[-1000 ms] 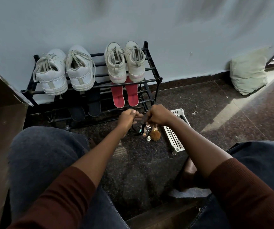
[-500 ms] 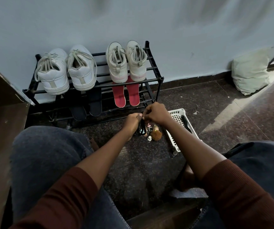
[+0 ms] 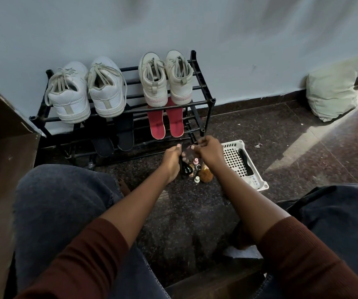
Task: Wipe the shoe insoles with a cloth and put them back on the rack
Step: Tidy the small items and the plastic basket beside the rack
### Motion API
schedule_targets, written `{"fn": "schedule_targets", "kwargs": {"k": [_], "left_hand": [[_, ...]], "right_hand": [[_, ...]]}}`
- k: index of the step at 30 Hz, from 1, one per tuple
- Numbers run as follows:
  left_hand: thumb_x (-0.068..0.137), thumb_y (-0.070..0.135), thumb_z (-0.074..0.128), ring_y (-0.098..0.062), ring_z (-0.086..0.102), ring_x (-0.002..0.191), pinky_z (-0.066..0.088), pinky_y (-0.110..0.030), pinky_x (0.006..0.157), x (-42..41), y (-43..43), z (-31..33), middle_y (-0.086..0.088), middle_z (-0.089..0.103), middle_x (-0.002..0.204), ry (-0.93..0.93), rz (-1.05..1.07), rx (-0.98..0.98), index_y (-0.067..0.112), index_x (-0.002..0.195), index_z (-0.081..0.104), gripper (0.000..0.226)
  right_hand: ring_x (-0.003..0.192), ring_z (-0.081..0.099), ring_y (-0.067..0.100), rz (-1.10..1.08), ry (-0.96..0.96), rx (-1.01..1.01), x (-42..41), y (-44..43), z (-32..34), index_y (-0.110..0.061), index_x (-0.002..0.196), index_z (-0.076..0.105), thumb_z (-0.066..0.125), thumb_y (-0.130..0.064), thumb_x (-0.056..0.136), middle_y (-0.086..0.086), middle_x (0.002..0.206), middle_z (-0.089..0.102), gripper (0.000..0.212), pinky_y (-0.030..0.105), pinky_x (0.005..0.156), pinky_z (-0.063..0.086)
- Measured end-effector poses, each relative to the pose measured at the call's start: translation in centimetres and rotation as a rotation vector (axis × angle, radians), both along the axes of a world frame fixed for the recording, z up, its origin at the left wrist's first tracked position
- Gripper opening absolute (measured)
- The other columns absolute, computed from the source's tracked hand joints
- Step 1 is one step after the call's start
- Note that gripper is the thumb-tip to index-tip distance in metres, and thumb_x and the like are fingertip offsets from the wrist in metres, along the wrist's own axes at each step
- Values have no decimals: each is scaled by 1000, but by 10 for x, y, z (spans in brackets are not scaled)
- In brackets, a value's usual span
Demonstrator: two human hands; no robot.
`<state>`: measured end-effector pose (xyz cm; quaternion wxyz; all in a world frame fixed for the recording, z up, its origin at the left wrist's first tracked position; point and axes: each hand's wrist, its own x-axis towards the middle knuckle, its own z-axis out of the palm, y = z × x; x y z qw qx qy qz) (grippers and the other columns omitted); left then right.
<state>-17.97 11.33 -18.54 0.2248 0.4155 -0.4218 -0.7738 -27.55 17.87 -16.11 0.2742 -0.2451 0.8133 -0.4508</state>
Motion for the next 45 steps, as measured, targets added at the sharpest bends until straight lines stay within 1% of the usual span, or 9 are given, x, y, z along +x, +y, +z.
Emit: {"fn": "schedule_targets", "kwargs": {"k": [3,9,12,16,20,30,35,40,45], "left_hand": [[101,39,35,-4,42,45,43,-18,49,-1,-1,5,4,46,58,59,-20,118,8,87,58,42],[98,7,45,-16,53,106,48,-13,73,-10,8,2,-4,59,102,8,12,126,1,126,47,28],[100,9,42,-13,55,77,49,-21,74,-14,10,-2,-7,56,87,-10,73,167,7,95,53,12],[102,16,38,-12,45,63,43,-21,63,-26,13,-21,-2,43,66,-109,78,102,10,72,47,32],[102,16,39,-9,45,65,43,-19,63,-39,13,-41,0,46,70,-167,48,87,12,74,48,29],[103,28,35,-15,49,70,42,-30,75,-90,13,-84,-1,51,74,-322,-176,16,16,72,48,35],[104,26,30,-5,46,50,31,-20,46,-135,0,-108,3,47,68,-370,-193,21,19,74,43,34],[102,23,39,-17,54,82,42,-31,66,-192,-9,-146,-16,56,126,-455,-336,1,2,122,51,32],[96,7,51,-8,51,68,45,-10,44,-256,-14,-186,-8,54,95,-529,-463,-148,1,113,55,18]], "right_hand": [[90,64,23,100,-67,51,4,3,-17,-15,92,64,63,-29,85,11,95,70,15,40,86,52],[105,57,23,292,-249,57,20,7,-37,-4,116,57,40,-34,99,11,111,62,39,36,92,42],[106,56,20,223,-462,-42,22,10,-48,-6,117,57,40,-29,99,7,111,60,34,36,100,42],[108,58,25,197,-625,-89,14,15,-63,-17,100,60,41,-28,99,14,115,63,22,42,102,42],[90,58,17,245,-648,-48,3,23,-75,-4,118,54,40,-29,99,12,106,62,34,24,73,46],[84,52,21,271,-415,150,-41,26,-109,-2,125,47,39,-6,93,20,106,59,34,32,73,42],[103,55,34,223,-95,320,-77,33,-130,-2,120,48,43,-19,95,25,117,58,30,30,77,36],[101,57,37,162,172,463,-117,41,-163,-2,109,49,41,-8,94,22,109,61,18,35,75,40],[96,57,34,58,308,679,-159,44,-203,-5,107,47,31,-2,93,18,106,59,20,41,76,43]]}}
